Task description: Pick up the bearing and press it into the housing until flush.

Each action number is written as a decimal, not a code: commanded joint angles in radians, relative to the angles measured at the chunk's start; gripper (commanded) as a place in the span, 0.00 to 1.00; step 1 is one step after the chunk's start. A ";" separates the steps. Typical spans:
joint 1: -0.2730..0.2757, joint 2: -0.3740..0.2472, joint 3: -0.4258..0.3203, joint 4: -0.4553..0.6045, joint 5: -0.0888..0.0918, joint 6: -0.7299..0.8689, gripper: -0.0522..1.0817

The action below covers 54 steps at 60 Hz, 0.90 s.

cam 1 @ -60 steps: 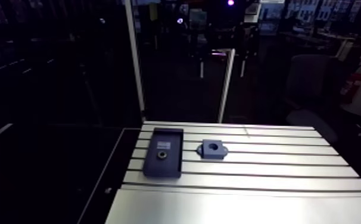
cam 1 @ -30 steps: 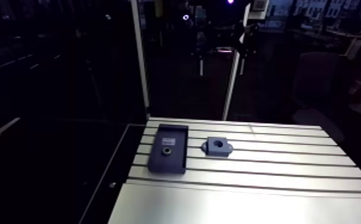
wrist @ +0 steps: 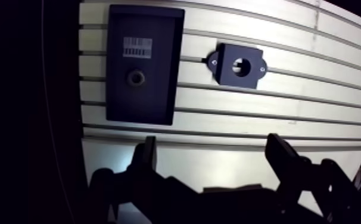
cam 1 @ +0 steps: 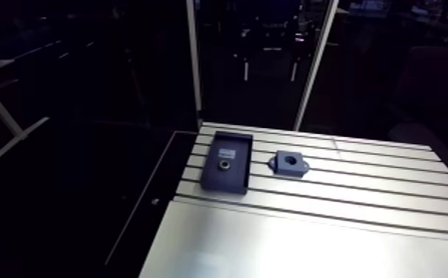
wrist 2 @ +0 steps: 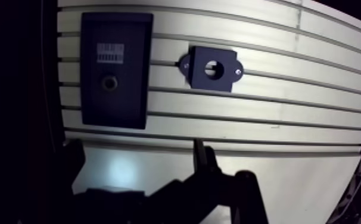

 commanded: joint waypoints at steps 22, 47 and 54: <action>0.064 0.167 0.012 -0.125 0.009 0.186 0.05; 0.103 0.210 0.082 -0.228 0.003 0.225 0.05; 0.105 0.211 0.111 -0.266 0.003 0.227 0.05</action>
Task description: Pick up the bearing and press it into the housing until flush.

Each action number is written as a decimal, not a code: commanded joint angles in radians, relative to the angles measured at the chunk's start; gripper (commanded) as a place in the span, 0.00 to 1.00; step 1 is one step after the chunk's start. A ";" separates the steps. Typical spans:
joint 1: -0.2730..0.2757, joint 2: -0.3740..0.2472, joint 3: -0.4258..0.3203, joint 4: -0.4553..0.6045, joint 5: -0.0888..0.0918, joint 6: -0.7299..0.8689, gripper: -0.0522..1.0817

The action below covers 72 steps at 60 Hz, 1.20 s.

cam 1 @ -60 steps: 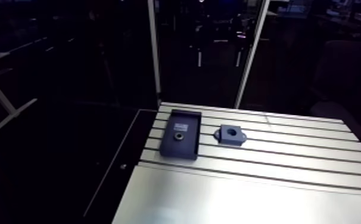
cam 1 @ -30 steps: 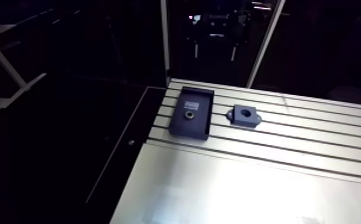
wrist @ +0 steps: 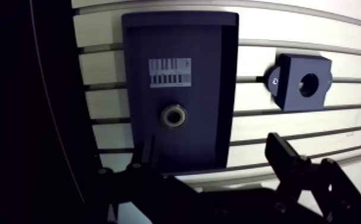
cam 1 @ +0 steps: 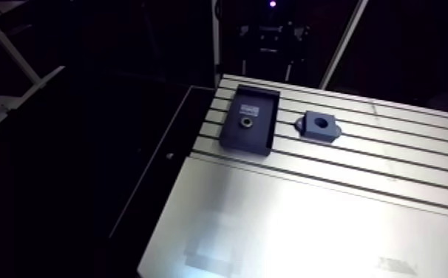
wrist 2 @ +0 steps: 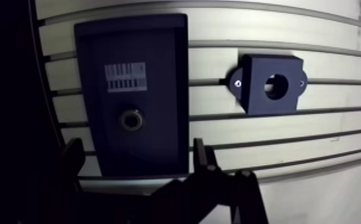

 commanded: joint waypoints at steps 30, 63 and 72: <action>0.040 0.035 0.124 -0.185 -0.002 0.042 0.06; 0.040 0.053 0.149 -0.209 -0.003 0.042 0.17; 0.040 0.065 0.149 -0.216 -0.002 0.042 0.27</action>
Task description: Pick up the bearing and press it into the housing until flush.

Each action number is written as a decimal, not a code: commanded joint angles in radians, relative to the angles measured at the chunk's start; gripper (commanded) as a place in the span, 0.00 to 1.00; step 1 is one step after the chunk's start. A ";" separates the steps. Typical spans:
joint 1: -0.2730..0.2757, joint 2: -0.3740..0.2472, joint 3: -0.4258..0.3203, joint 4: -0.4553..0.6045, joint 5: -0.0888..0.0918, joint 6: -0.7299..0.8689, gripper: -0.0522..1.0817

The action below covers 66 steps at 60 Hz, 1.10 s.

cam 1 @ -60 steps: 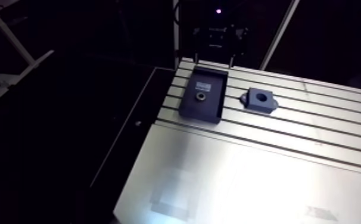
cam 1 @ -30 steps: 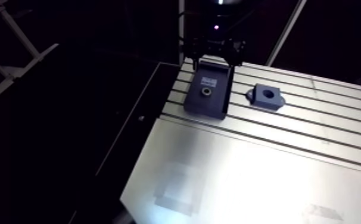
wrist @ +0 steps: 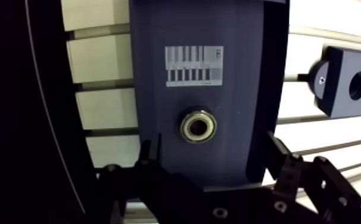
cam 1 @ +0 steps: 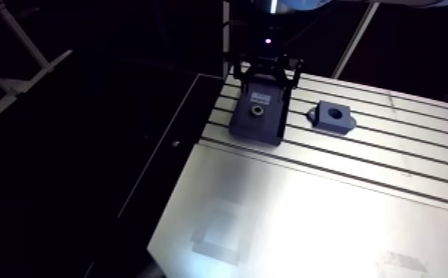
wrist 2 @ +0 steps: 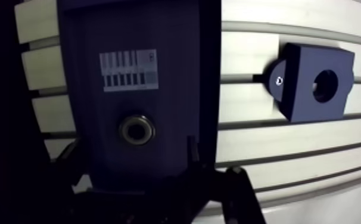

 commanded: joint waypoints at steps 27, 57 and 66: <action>0.000 0.035 0.004 -0.017 0.009 -0.001 0.32; 0.000 0.047 0.005 -0.019 0.009 -0.002 0.39; 0.000 0.049 0.005 -0.019 0.009 -0.002 0.39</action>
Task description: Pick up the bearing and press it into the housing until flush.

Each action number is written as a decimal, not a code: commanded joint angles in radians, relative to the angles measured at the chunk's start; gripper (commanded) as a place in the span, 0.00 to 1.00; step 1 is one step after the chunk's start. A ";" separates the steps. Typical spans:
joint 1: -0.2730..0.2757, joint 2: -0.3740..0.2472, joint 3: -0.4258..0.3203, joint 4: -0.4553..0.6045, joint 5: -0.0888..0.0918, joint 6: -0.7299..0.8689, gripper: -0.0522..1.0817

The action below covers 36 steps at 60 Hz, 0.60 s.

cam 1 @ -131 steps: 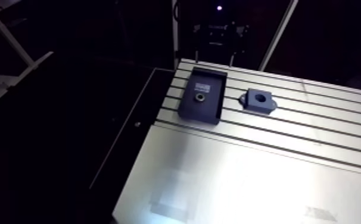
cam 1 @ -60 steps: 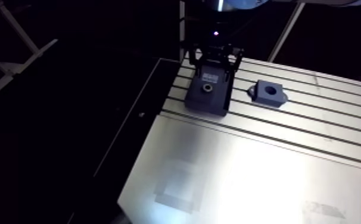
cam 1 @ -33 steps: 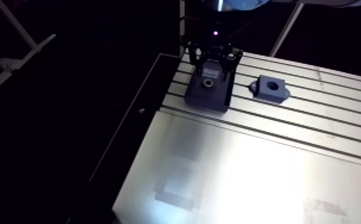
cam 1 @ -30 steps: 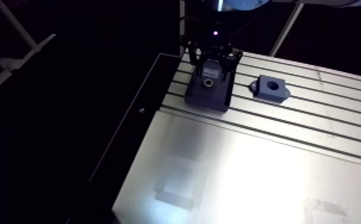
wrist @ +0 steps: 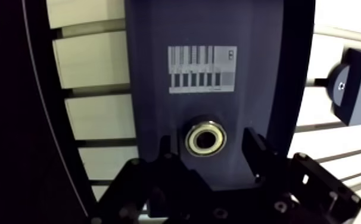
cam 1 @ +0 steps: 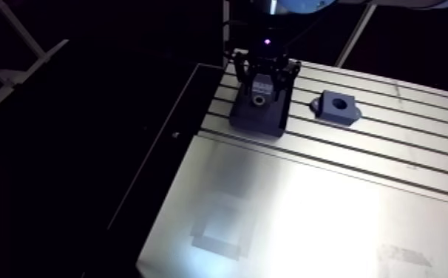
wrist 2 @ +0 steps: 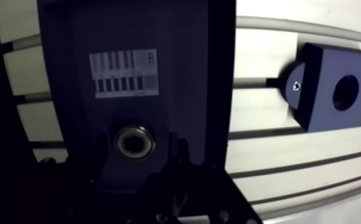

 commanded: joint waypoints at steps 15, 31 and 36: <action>0.000 0.012 -0.001 0.000 0.000 -0.001 0.39; 0.000 0.012 -0.001 0.000 0.002 -0.002 0.42; 0.000 0.010 -0.001 0.000 0.002 -0.002 0.42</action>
